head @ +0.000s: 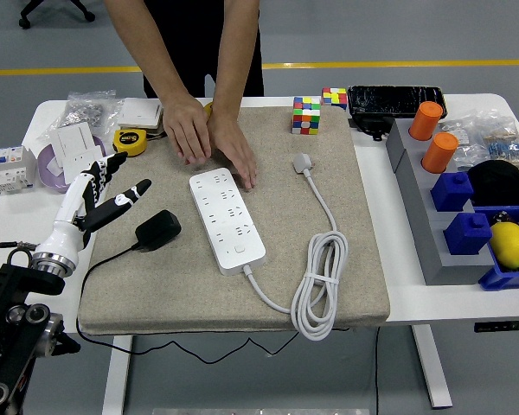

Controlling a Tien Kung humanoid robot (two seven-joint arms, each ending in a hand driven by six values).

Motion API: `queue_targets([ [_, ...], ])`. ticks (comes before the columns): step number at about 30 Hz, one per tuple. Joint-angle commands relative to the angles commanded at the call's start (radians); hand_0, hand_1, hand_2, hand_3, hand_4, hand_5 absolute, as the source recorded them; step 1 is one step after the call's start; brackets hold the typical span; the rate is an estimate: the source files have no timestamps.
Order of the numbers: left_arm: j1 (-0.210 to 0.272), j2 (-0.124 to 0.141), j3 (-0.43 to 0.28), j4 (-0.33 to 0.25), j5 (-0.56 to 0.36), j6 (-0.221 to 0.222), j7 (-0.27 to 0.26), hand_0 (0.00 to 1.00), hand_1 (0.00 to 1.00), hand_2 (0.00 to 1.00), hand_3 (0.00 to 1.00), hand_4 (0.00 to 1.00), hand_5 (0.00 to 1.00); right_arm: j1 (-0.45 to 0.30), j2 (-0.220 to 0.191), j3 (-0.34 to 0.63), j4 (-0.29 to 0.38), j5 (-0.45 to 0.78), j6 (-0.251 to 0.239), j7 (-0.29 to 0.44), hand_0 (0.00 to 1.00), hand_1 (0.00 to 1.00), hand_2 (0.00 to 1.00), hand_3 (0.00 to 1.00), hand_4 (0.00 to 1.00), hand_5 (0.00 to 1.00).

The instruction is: Pick up the plug,place it near the board,insert it into the board,press the button

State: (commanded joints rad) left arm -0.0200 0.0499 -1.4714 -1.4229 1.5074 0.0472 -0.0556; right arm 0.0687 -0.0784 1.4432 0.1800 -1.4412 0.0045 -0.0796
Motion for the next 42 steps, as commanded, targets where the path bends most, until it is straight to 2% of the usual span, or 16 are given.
queue_targets([
  [6,0.0,-0.001,0.001,-0.001,0.013,0.0,0.002,0.988,0.952,0.898,0.858,0.998,0.436,0.001,-0.001,-0.001,0.0,0.003,0.0,0.001,0.876,0.728,0.719,0.72,0.998,0.678],
  [9,0.001,-0.001,-0.005,-0.006,0.056,-0.001,0.008,0.992,0.954,0.906,0.863,0.998,0.437,-0.001,0.0,0.0,0.0,0.003,0.0,0.001,0.876,0.729,0.719,0.721,0.998,0.678],
  [14,-0.006,0.008,-0.012,-0.011,0.217,-0.012,0.034,0.992,0.954,0.906,0.863,0.998,0.437,-0.003,0.0,0.003,0.0,-0.001,0.0,-0.001,0.876,0.729,0.719,0.721,0.998,0.678],
  [15,-0.008,0.01,-0.011,-0.014,0.263,-0.021,0.045,0.998,0.998,0.949,0.894,0.998,0.353,-0.003,0.0,0.002,0.0,0.0,0.0,0.0,0.876,0.728,0.719,0.72,0.998,0.678],
  [20,-0.022,0.019,0.019,-0.006,0.466,-0.055,0.095,0.998,0.998,0.949,0.894,0.998,0.353,-0.002,-0.001,-0.001,0.0,0.0,0.0,0.0,0.876,0.728,0.719,0.72,0.998,0.678],
  [21,-0.025,0.019,0.024,-0.003,0.491,-0.061,0.102,0.998,0.998,0.998,0.998,0.998,0.32,-0.002,-0.002,-0.002,0.0,0.0,0.0,-0.001,0.876,0.728,0.718,0.721,0.998,0.678],
  [23,-0.033,0.019,0.039,0.009,0.532,-0.075,0.117,0.998,0.998,0.998,0.998,0.998,0.32,-0.001,-0.002,-0.002,0.0,-0.001,0.0,-0.001,0.876,0.728,0.718,0.721,0.998,0.678],
  [26,-0.045,0.019,0.063,0.032,0.553,-0.093,0.134,0.998,0.998,0.998,0.998,0.998,0.32,0.0,-0.002,-0.006,0.0,0.001,0.0,-0.001,0.876,0.728,0.718,0.721,0.998,0.678],
  [27,-0.047,0.019,0.069,0.038,0.555,-0.094,0.136,0.998,0.998,0.998,0.998,0.998,0.359,0.0,-0.003,-0.007,0.0,0.001,0.0,-0.001,0.876,0.728,0.719,0.722,0.998,0.678],
  [29,-0.05,0.019,0.075,0.045,0.556,-0.093,0.137,0.998,0.998,0.998,0.998,0.998,0.359,0.0,-0.003,-0.008,0.0,0.002,-0.001,-0.001,0.876,0.728,0.719,0.722,0.998,0.678],
  [35,-0.075,0.017,0.1,0.118,0.574,-0.081,0.134,0.998,0.998,0.998,0.998,0.998,0.386,-0.002,-0.004,-0.009,0.0,-0.001,0.0,-0.003,0.876,0.728,0.718,0.721,0.998,0.677],
  [42,-0.084,0.011,0.105,0.173,0.616,-0.058,0.133,0.998,0.998,0.998,0.998,0.998,0.4,-0.003,-0.004,-0.012,0.0,0.001,0.0,-0.002,0.876,0.728,0.719,0.721,0.998,0.677],
])
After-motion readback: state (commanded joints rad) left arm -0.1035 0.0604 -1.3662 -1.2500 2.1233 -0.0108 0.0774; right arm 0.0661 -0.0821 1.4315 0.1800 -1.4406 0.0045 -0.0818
